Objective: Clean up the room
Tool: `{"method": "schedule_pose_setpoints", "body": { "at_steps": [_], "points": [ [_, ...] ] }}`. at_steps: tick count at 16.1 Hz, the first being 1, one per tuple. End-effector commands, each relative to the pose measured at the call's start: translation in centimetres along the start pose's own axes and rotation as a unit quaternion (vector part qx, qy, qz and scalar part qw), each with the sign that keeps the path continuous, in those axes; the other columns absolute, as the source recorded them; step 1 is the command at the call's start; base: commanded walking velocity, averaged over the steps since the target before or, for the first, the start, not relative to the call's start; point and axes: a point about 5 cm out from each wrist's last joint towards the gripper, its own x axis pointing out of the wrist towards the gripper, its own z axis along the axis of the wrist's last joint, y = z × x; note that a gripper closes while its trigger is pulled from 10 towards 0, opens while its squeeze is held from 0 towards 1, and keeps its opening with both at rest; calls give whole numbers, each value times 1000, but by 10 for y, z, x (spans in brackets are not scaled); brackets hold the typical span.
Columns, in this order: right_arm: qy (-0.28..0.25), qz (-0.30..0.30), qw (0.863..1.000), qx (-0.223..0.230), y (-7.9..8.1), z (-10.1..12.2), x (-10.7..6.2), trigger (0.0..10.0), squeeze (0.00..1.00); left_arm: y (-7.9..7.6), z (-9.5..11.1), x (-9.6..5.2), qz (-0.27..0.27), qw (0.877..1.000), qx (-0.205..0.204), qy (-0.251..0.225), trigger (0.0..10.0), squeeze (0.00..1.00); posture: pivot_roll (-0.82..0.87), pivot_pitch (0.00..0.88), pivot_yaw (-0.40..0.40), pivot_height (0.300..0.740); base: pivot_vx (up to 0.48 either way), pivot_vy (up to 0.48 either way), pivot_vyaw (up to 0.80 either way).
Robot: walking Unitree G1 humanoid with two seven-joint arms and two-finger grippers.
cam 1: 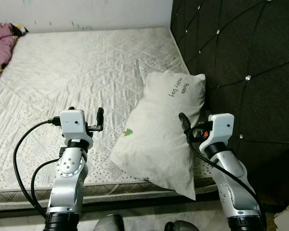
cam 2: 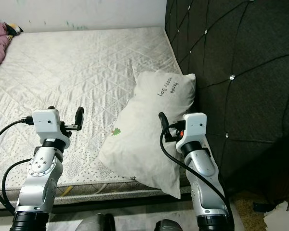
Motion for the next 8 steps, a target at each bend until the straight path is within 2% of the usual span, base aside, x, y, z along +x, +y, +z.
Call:
{"method": "schedule_pose_setpoints", "body": {
  "at_steps": [1,8],
  "points": [
    [-5,5,1000,2,1,4,-1,10000,0,4,1,0,5,1000,1,1,10000,0,-11,120,32,732,0,0,0],
    [6,15,1000,3,3,2,-3,10000,0,2,1,-2,3,1000,-1,7,10000,0,-13,116,30,724,0,0,0]
  ]
}}
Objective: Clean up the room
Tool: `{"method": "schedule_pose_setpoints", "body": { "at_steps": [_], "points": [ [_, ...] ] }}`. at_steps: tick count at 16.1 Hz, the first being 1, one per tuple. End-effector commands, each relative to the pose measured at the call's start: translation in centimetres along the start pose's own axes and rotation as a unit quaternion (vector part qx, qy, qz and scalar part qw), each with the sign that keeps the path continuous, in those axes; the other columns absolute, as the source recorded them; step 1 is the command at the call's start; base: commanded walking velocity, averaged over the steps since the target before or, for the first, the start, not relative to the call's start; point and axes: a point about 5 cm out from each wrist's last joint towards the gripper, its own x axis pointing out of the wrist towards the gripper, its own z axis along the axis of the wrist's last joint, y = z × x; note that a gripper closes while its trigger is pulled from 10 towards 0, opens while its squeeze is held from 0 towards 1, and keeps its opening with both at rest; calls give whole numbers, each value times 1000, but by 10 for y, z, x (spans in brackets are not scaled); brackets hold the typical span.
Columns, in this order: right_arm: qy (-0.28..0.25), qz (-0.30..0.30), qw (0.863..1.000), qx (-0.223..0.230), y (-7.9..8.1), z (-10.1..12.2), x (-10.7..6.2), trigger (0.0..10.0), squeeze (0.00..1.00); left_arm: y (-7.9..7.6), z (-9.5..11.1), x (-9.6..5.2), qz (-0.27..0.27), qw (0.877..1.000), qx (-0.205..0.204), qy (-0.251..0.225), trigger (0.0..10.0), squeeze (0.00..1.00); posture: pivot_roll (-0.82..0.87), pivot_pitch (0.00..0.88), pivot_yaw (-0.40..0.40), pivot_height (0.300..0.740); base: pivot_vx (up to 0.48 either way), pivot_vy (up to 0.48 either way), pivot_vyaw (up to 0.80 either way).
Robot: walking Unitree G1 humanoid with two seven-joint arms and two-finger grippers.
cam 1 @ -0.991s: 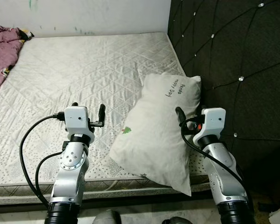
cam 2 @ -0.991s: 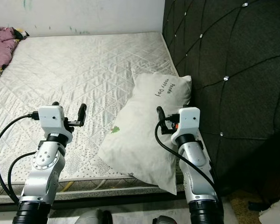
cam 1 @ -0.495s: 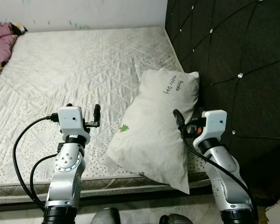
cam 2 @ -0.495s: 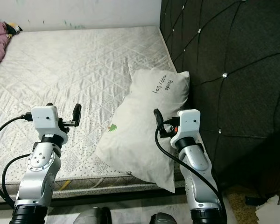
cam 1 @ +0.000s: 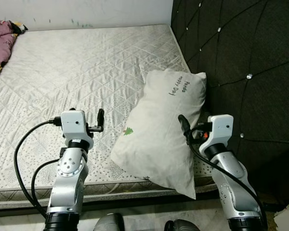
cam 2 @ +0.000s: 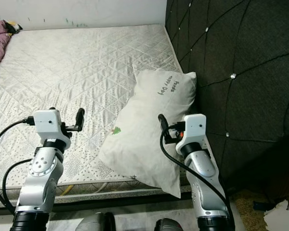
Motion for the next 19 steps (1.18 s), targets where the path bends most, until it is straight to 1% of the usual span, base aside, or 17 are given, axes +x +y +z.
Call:
{"method": "schedule_pose_setpoints", "body": {
  "at_steps": [1,4,6,15,19],
  "points": [
    [-7,9,1000,-1,3,5,-1,10000,0,3,2,-2,4,1000,0,0,10000,0,-14,116,30,724,0,0,0],
    [-4,13,1000,-1,3,3,-2,10000,0,2,1,-2,3,1000,-1,2,10000,0,-14,117,28,724,0,0,0],
    [-4,14,1000,-1,3,4,-2,10000,0,2,1,-2,4,1000,-2,3,10000,0,-15,117,28,716,0,0,0],
    [-1,16,1000,1,2,4,-2,10000,0,2,0,-2,7,1000,-7,6,10000,0,-20,135,23,610,0,0,0],
    [0,18,1000,1,2,4,-2,10000,0,4,0,-2,17,1000,-11,10,10000,0,-20,135,23,610,0,0,0]
  ]
}}
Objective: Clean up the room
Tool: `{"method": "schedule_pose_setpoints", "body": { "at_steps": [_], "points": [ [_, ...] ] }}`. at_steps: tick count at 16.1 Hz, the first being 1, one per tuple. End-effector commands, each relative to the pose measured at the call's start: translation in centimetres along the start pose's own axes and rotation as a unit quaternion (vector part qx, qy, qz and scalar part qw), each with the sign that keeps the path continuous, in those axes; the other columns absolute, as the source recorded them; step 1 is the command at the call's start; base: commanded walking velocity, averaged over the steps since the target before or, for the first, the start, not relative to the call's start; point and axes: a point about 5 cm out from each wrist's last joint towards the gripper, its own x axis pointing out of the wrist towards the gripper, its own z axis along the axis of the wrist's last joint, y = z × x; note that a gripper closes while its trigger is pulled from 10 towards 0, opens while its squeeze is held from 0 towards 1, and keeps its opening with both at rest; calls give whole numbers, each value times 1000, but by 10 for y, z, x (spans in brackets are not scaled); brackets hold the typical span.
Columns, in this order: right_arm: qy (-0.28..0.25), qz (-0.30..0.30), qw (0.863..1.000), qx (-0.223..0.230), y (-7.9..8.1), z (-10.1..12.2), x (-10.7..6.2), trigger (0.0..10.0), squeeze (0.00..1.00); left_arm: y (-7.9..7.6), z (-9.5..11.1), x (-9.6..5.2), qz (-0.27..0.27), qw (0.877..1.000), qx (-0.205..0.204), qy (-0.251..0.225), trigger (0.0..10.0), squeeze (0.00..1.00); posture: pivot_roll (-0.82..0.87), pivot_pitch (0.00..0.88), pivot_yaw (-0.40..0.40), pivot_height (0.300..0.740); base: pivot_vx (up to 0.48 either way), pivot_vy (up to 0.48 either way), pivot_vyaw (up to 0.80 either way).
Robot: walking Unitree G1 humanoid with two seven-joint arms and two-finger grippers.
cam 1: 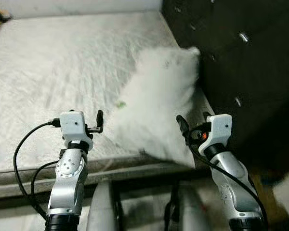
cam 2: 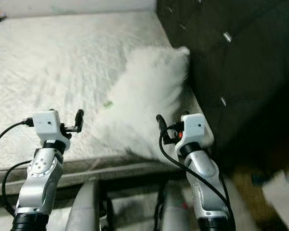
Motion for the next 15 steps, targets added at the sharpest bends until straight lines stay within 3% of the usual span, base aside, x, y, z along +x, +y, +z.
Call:
{"method": "schedule_pose_setpoints", "body": {
  "at_steps": [1,7,15],
  "points": [
    [-1,6,1000,0,0,2,1,10000,0,3,0,-1,13,1000,-6,1,10000,0,-22,139,21,610,0,0,0],
    [1,9,1000,2,0,2,1,10000,0,6,1,-2,18,1000,-13,-1,10000,0,-19,143,19,610,0,0,0],
    [1,8,1000,0,1,3,1,10000,0,5,2,-2,11,1000,-18,-3,10000,0,-19,150,19,610,312,0,0]
  ]
}}
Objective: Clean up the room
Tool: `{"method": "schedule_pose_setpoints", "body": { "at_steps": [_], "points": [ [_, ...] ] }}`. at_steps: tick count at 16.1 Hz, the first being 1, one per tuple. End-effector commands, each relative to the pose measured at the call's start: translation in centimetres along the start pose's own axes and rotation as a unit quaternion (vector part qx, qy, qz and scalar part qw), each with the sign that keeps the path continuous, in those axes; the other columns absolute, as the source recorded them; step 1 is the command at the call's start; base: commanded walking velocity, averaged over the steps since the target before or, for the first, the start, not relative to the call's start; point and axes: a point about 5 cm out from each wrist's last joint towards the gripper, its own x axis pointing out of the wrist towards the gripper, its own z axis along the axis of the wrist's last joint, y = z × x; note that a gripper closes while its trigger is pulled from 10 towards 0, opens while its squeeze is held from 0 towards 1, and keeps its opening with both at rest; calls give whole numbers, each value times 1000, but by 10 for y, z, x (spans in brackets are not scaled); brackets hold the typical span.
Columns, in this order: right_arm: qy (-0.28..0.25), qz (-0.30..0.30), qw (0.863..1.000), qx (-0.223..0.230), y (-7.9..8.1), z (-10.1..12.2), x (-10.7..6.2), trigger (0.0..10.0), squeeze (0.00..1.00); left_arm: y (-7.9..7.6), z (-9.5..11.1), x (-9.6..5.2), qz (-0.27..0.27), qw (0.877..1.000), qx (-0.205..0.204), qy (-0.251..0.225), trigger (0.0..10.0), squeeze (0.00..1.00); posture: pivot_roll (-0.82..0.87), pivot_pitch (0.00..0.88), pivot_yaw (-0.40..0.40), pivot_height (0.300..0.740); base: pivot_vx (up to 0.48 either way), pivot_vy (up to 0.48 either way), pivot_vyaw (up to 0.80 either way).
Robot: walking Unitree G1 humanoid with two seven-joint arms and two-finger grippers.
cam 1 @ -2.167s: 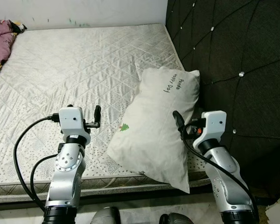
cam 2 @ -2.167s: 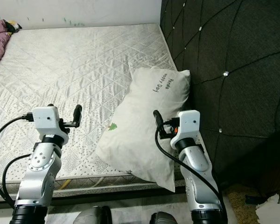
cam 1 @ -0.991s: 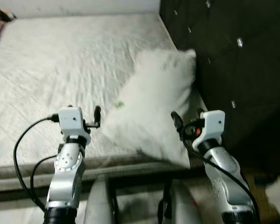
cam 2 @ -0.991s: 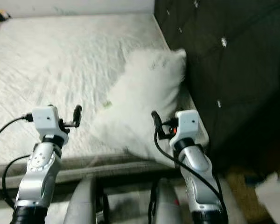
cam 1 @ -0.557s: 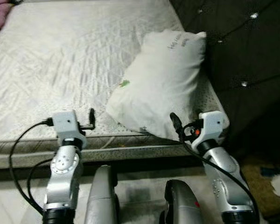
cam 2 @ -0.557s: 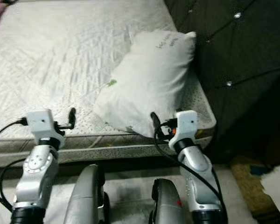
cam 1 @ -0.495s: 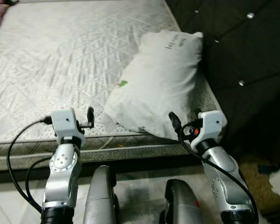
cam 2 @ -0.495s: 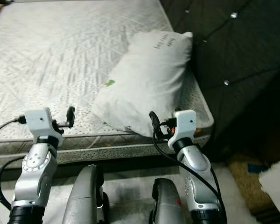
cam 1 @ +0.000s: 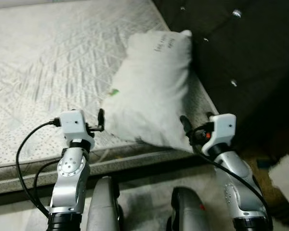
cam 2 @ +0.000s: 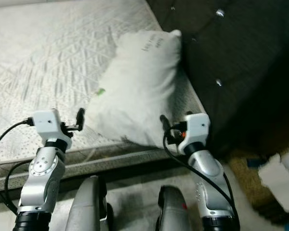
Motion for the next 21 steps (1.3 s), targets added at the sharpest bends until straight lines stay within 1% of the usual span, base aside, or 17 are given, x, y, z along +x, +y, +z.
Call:
{"method": "schedule_pose_setpoints", "body": {
  "at_steps": [1,4,12,15,16,17,19,21],
  "points": [
    [-3,7,1000,5,5,1,0,10000,0,6,2,-1,9,1000,1,-3,10000,0,-20,151,20,610,334,0,0],
    [-3,4,1000,6,5,1,0,10000,0,6,1,-1,8,1000,0,2,10000,0,-21,156,21,610,291,0,0],
    [0,6,1000,5,4,1,0,10000,0,5,-1,0,13,1000,-7,5,10000,0,-17,148,17,610,0,0,0],
    [2,9,1000,4,5,0,0,10000,0,4,-1,1,13,1000,-7,5,10000,0,-18,142,18,570,0,0,0],
    [2,10,1000,3,5,0,0,10000,0,4,-1,1,13,1000,-7,4,10000,0,-18,139,18,550,0,0,0],
    [5,12,1000,3,5,-1,1,10000,0,4,-1,1,14,1000,-7,4,10000,0,-18,139,18,550,0,0,0],
    [4,15,1000,4,6,-1,1,10000,0,3,-1,1,13,1000,-7,4,10000,0,-18,138,18,526,0,0,0],
    [20,23,1000,3,7,-4,3,10000,0,3,0,2,14,1000,-8,3,10000,0,-16,133,18,526,0,0,0]
  ]
}}
